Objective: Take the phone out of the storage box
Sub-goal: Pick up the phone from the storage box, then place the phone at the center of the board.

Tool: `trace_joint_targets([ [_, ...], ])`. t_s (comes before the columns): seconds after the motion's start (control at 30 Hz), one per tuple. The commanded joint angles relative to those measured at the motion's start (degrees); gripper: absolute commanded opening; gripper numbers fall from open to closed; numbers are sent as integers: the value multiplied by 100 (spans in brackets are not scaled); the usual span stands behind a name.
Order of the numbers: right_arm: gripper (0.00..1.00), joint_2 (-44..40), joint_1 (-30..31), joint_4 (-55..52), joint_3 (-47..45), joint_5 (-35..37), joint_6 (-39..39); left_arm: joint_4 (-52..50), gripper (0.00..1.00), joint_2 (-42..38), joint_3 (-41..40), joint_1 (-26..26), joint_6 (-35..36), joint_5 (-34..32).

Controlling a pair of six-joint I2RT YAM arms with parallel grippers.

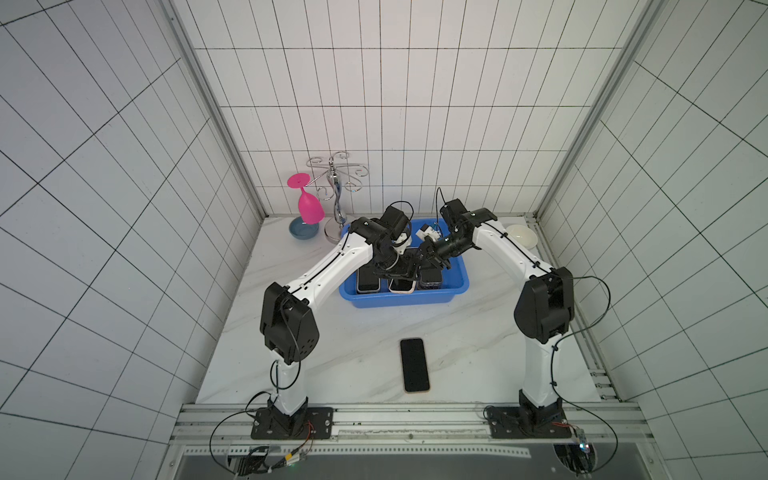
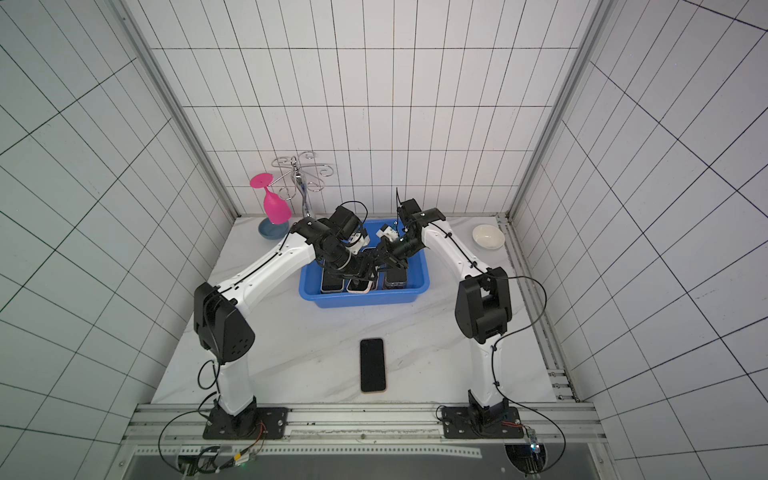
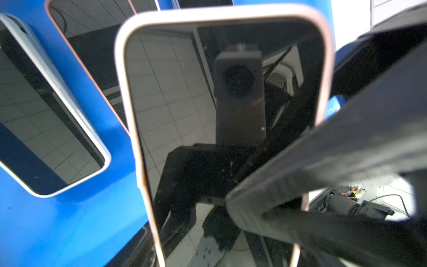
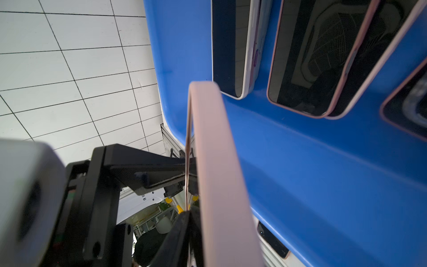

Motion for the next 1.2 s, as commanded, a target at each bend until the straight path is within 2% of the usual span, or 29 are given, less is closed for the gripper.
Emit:
trace_joint_targets([
  [0.0, 11, 30, 32, -286, 160, 47, -215, 285, 65, -44, 211, -40, 83, 361],
  [0.03, 7, -10, 26, -303, 166, 42, -231, 285, 68, -50, 212, -42, 84, 386],
  [0.1, 0, -197, -22, -337, 86, 39, -273, 284, 82, -74, 228, -22, 47, 428],
  [0.17, 0, -445, -120, -465, -54, 112, -362, 349, 96, -142, 232, 54, -62, 527],
  [0.2, 0, -616, -185, -565, -162, 181, -442, 392, 98, -202, 254, 128, -141, 612],
  [0.33, 0, -1470, -483, -1212, -769, 710, -872, 595, 98, -496, 274, 564, -452, 976],
  [0.4, 0, -2115, -561, -1574, -1350, 1255, -1114, 679, 98, -663, 243, 820, -536, 1024],
  [0.47, 0, -2779, -579, -1699, -2169, 1604, -1155, 736, 98, -766, 141, 976, -539, 836],
  [0.53, 0, -3422, -566, -1701, -3114, 1648, -1082, 786, 98, -783, 7, 1052, -487, 607],
  [0.67, 0, -4155, -348, -984, -4740, 1765, -641, 795, 98, -602, -5, 1073, -460, 585],
  [0.77, 0, -4095, -50, -468, -5240, 1768, -460, 778, 98, -425, 63, 1077, -513, 537],
  [0.87, 0, -3768, 311, 44, -5333, 1741, -401, 792, 98, -298, 104, 1075, -520, 516],
  [1.17, 0, -2866, 731, 959, -5565, 1548, -400, 854, 98, -380, -213, 1089, -424, 291],
])
